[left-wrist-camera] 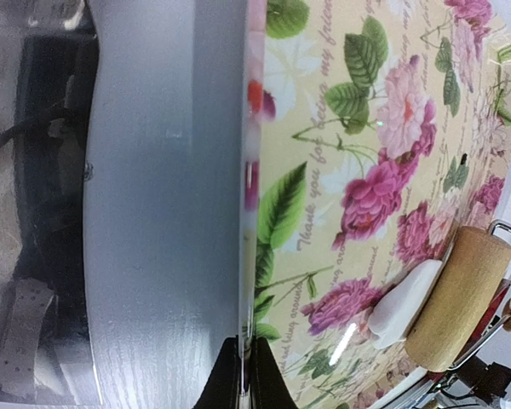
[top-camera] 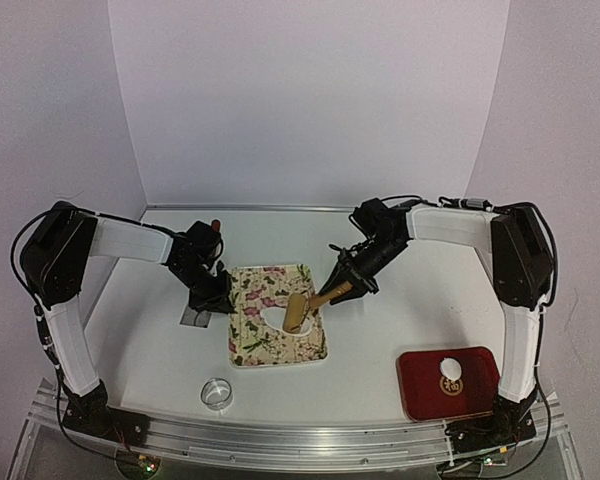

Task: Roll out the dumpling wrappers from the dough

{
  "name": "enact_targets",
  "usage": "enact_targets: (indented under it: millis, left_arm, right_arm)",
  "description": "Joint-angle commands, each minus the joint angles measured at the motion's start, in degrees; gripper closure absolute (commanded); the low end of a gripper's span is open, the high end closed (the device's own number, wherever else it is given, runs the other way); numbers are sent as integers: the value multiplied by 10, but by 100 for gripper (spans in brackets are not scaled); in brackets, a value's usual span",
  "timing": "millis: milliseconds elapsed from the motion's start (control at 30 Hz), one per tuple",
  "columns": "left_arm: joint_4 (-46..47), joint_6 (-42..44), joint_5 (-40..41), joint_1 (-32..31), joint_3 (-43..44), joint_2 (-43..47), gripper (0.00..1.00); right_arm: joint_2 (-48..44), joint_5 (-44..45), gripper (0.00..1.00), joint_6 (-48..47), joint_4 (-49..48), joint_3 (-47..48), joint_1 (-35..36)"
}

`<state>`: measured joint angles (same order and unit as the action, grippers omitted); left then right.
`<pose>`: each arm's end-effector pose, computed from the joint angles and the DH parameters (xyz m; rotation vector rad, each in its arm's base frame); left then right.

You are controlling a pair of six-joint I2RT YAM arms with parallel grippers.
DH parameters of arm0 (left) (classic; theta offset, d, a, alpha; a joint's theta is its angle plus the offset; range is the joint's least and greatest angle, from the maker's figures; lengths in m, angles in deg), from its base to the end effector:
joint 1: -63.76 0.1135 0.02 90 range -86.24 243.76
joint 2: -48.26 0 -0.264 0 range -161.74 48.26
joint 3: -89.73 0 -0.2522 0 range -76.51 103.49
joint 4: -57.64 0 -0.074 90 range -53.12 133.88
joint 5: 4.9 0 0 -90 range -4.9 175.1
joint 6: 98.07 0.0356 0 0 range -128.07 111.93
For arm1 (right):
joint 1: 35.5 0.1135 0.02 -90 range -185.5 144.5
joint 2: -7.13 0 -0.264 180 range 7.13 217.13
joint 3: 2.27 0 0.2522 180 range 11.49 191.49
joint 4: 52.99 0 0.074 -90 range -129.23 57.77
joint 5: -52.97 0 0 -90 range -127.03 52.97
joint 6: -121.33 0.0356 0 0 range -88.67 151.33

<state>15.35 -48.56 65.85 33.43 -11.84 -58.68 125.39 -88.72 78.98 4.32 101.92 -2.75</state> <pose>0.2996 -0.1889 0.1440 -0.1788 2.9772 -0.7043 0.3384 0.2509 0.1937 -0.1287 -2.5330 -1.2029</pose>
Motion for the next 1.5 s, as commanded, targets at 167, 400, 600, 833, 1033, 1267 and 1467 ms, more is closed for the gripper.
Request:
enact_targets:
  millis: [167,400,600,833,1033,1267,1467]
  left_arm:
    - [-15,10,57,5,45,34,80]
    - [-25,10,99,4,60,65,48]
    - [-36,15,127,4,70,122,20]
    - [-78,25,148,5,66,193,15]
    - [-104,-10,166,5,31,251,15]
    - [-62,-63,135,5,-54,310,12]
    - [-75,-52,100,5,-66,294,12]
  right_arm:
    - [-65,188,100,-60,97,89,-5]
    - [-145,242,100,-107,99,110,-10]
    - [-207,272,100,-149,99,79,-38]
    - [-260,226,100,-163,83,-23,-149]
    - [-280,151,100,-160,15,-105,-254]
    - [-279,93,100,-159,-74,-173,-317]
    - [-260,108,100,-185,-86,-202,-318]
